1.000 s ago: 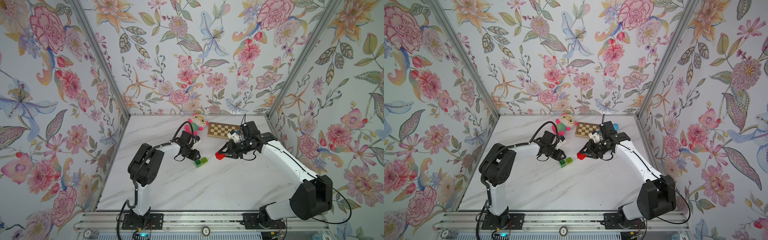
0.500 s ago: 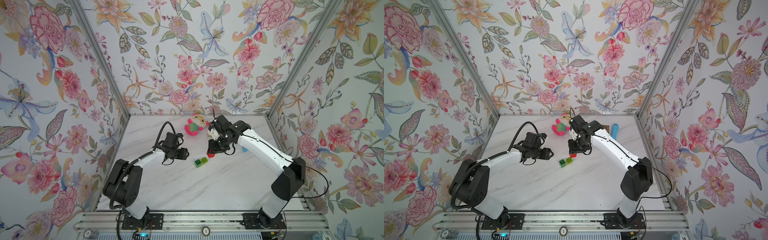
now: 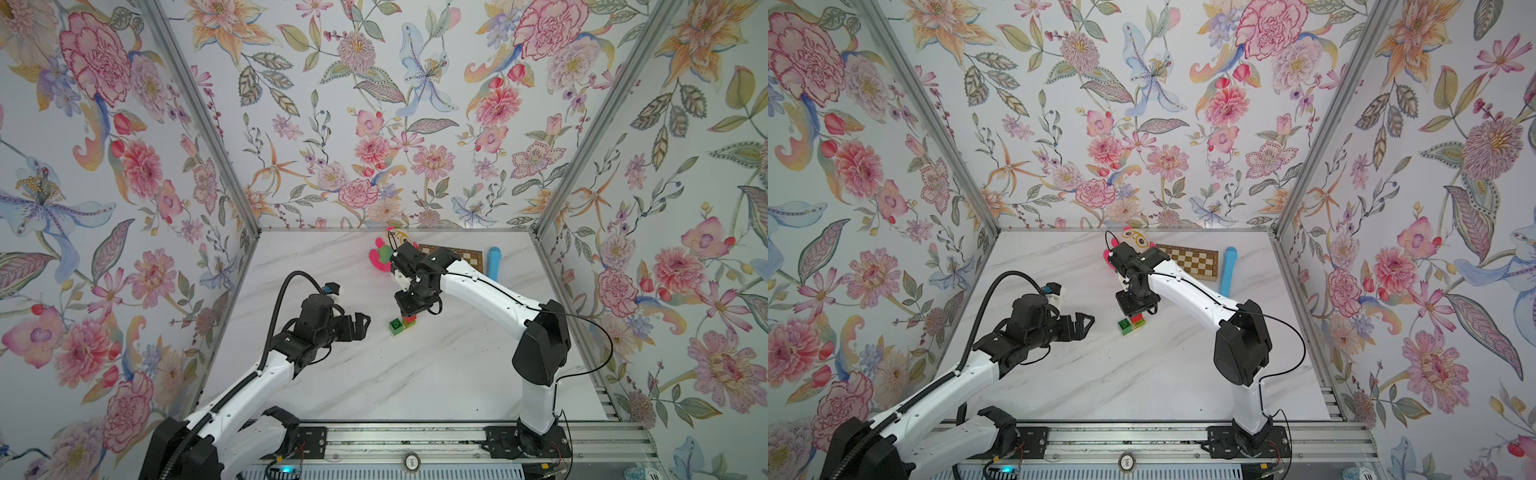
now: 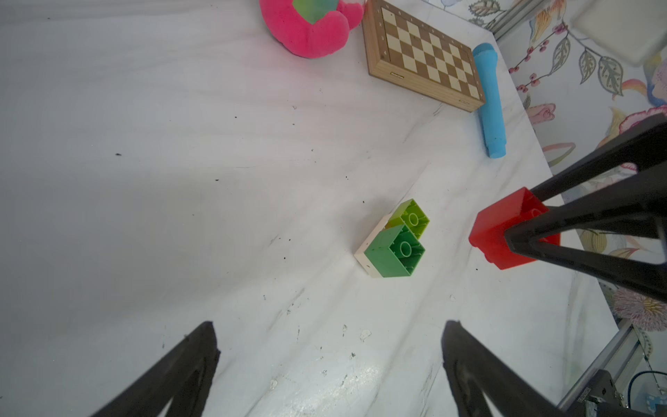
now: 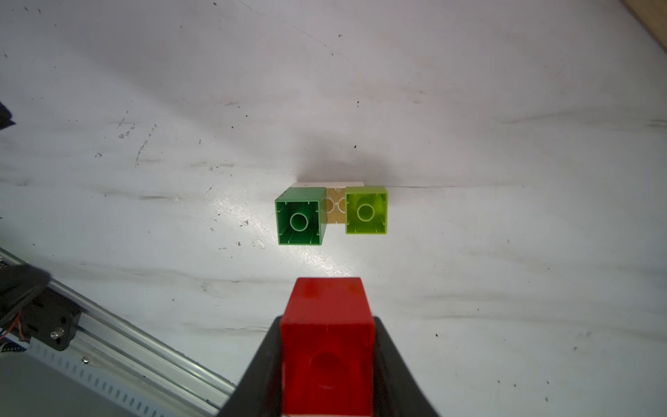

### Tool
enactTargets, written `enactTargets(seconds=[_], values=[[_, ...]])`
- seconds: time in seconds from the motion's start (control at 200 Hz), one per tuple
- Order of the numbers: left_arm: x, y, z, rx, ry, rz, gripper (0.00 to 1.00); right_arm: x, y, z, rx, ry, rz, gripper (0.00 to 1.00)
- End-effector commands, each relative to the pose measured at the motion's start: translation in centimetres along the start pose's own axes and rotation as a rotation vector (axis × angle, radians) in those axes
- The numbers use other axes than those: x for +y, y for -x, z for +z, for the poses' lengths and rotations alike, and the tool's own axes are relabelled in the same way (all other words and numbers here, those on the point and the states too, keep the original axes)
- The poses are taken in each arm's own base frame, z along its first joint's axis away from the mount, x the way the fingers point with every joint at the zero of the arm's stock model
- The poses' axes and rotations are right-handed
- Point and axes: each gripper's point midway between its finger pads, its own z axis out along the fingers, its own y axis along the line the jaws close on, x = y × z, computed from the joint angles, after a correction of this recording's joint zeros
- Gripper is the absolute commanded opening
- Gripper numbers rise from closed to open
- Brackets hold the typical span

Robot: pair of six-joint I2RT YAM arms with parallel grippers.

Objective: Assemble the letter r with lego
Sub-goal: Assemble the lego brick with the lego brick.

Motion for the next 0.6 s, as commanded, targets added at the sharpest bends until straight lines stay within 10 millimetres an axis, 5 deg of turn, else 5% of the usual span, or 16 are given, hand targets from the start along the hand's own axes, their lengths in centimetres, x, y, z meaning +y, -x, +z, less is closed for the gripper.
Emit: enactTargets(seconds=[0.0,0.17,0.596], values=[[1.2,-0.3,-0.9,-0.055,0.042,-0.053,0.99,0.6,1.0,0.5,-0.039,-0.015,-0.062,0.23],[1.5,-0.1,-2.2,-0.105,0.05,-0.07,0.99,1.3,2.2,1.0,-0.102,-0.003,-0.091,0.23],[2.0,-0.5,-3.4,-0.127,0.064,-0.081,0.99,2.6,1.5,3.5,-0.058,0.032,-0.092,0.22]])
